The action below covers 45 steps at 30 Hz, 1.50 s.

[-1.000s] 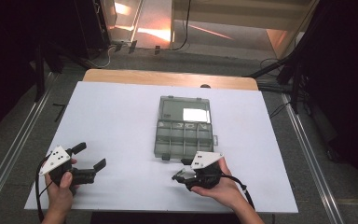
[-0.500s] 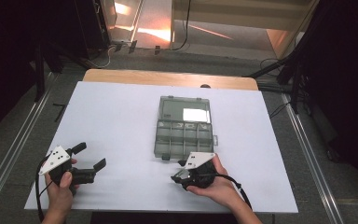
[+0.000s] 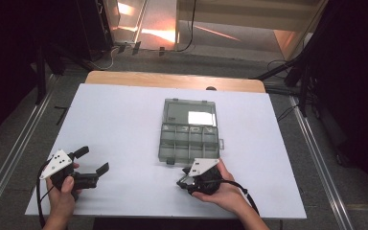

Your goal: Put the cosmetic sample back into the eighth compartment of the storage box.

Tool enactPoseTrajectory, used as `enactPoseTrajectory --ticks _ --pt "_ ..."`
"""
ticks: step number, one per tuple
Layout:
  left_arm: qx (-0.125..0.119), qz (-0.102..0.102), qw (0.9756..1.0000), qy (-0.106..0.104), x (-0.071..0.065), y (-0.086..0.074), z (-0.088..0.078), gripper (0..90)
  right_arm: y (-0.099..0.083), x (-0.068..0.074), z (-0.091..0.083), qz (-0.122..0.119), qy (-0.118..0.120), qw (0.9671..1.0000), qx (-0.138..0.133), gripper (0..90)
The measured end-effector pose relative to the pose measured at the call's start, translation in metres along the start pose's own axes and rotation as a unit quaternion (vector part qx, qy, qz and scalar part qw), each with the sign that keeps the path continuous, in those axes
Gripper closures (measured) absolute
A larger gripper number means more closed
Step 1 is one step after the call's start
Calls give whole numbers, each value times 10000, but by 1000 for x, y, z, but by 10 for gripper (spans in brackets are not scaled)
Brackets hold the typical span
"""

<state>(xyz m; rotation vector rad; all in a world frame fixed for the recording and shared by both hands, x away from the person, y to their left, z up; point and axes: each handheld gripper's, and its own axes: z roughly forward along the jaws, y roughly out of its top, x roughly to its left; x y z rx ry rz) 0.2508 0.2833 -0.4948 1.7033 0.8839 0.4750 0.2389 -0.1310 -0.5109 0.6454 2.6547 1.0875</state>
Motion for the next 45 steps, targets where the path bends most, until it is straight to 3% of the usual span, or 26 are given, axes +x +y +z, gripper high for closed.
enactPoseTrajectory --ticks 9,24,36,45 --pt "8 -20 10000 -11 0 0 0 0 -1 1 0 -109 -45 9999 55 588" --pt "11 -22 10000 -14 1 0 0 0 -5 -1 -2 -72 237 9995 206 817" --pt "12 -22 10000 -8 1 0 0 0 -3 -3 -4 10 294 9993 235 824" --pt "10 -19 10000 -9 1 0 0 0 0 -5 -13 65 223 9997 74 824"
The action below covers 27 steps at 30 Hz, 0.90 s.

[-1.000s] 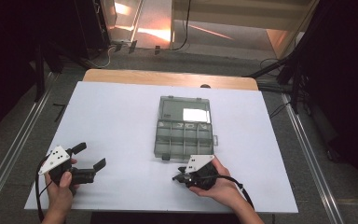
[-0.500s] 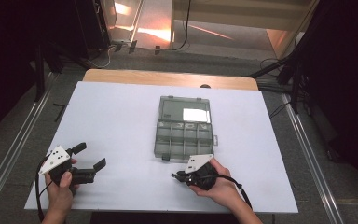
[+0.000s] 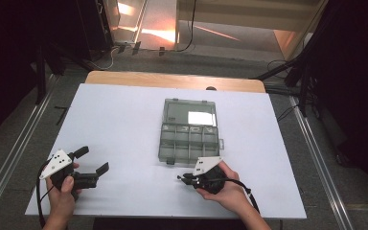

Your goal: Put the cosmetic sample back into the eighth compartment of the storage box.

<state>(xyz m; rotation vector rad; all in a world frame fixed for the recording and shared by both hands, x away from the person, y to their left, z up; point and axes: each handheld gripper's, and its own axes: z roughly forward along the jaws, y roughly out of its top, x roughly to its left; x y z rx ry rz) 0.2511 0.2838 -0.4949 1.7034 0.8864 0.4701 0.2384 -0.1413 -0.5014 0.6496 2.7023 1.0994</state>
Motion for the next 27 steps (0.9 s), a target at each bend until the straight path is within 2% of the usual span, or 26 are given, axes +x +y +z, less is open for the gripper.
enactPoseTrajectory --ticks 27 --pt "-13 24 10000 6 -1 0 0 0 1 -10 -24 287 -184 9990 -287 824"
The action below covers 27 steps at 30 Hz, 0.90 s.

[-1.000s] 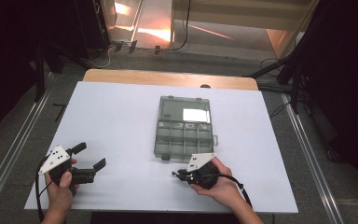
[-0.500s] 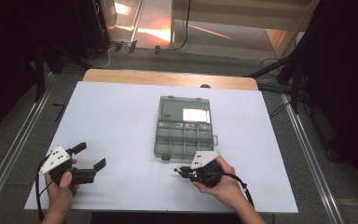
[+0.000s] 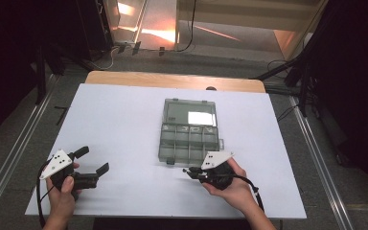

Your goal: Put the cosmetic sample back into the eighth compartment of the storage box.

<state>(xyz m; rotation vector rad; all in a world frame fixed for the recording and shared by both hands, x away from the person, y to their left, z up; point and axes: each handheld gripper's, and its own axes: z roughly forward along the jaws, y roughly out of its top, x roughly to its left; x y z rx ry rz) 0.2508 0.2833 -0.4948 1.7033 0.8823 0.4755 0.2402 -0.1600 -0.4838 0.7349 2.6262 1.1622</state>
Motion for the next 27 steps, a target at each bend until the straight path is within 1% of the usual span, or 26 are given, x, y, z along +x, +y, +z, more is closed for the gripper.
enactPoseTrajectory --ticks 8,9,27 --pt "1 3 10000 -7 0 0 0 0 1 -3 -6 34 -58 10000 -62 824" --pt "-2 4 10000 -7 0 0 0 0 1 -3 -8 72 -79 9999 -71 824" --pt "-4 -3 10000 -9 0 0 0 0 0 -11 -18 209 -187 9994 -196 825"
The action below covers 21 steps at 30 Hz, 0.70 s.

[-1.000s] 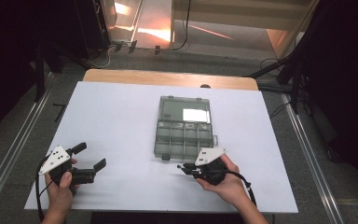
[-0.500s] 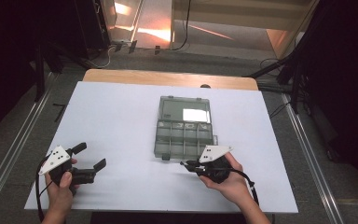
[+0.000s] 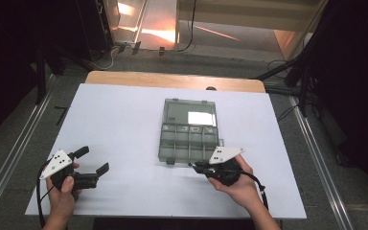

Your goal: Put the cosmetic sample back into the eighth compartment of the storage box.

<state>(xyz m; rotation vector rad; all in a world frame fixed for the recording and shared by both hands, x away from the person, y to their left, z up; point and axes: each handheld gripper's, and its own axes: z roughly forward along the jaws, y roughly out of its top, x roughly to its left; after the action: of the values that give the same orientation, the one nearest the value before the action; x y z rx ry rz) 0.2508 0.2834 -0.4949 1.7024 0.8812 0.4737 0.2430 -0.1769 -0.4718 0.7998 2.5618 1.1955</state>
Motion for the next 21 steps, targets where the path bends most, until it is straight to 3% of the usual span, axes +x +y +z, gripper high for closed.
enactPoseTrajectory --ticks 21 --pt "-17 -1 10000 -16 0 0 0 0 1 -7 -10 140 -139 9997 -151 824"
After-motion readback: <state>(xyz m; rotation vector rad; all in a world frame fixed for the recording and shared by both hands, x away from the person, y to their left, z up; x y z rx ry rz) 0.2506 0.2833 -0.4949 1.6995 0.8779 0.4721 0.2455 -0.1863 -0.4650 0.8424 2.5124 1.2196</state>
